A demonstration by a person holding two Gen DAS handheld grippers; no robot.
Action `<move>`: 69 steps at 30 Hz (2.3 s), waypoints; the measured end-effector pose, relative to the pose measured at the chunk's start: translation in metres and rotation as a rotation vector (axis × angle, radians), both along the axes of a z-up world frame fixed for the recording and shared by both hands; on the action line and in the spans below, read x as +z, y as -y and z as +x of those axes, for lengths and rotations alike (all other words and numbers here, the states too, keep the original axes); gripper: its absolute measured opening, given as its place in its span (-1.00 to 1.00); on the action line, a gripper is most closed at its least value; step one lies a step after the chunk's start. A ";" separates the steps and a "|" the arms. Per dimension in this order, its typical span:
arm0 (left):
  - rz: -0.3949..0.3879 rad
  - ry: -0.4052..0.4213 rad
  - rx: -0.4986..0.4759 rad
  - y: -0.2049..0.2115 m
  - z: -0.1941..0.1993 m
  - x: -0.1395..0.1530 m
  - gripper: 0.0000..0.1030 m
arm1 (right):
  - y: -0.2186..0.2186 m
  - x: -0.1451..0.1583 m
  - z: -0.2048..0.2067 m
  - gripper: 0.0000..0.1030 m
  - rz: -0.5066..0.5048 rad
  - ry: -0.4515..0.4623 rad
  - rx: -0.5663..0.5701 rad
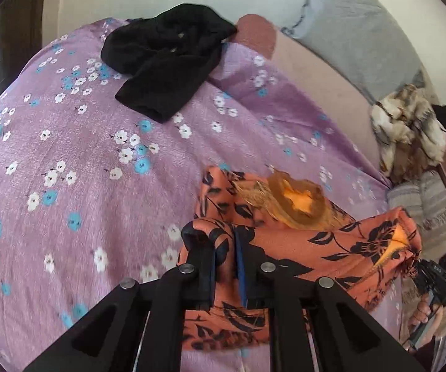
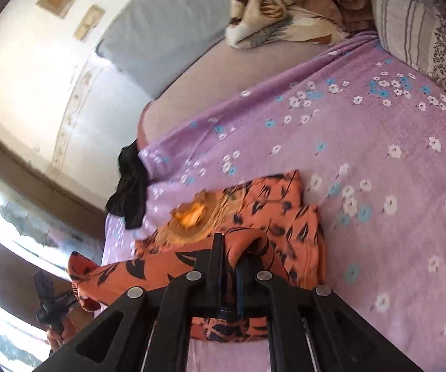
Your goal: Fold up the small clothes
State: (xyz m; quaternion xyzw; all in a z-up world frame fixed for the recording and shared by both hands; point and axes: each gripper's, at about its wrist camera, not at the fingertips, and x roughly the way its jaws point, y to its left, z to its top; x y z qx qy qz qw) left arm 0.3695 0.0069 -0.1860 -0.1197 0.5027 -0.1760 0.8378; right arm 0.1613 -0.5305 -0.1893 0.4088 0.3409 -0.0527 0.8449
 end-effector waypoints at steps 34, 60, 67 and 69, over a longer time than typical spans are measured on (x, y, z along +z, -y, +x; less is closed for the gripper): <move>0.119 -0.093 0.357 -0.040 -0.075 -0.071 0.36 | -0.281 -0.069 0.239 -0.25 -0.275 -0.038 0.341; 0.045 -0.067 0.197 -0.013 -0.136 -0.070 0.37 | -0.095 -0.050 -0.066 0.29 0.031 0.000 0.136; -0.228 -0.213 0.176 -0.016 -0.143 -0.101 0.35 | -0.088 -0.099 -0.083 0.29 0.355 -0.029 0.030; -0.268 -0.213 0.194 -0.019 -0.137 -0.105 0.27 | -0.080 -0.113 -0.085 0.29 0.443 -0.042 -0.013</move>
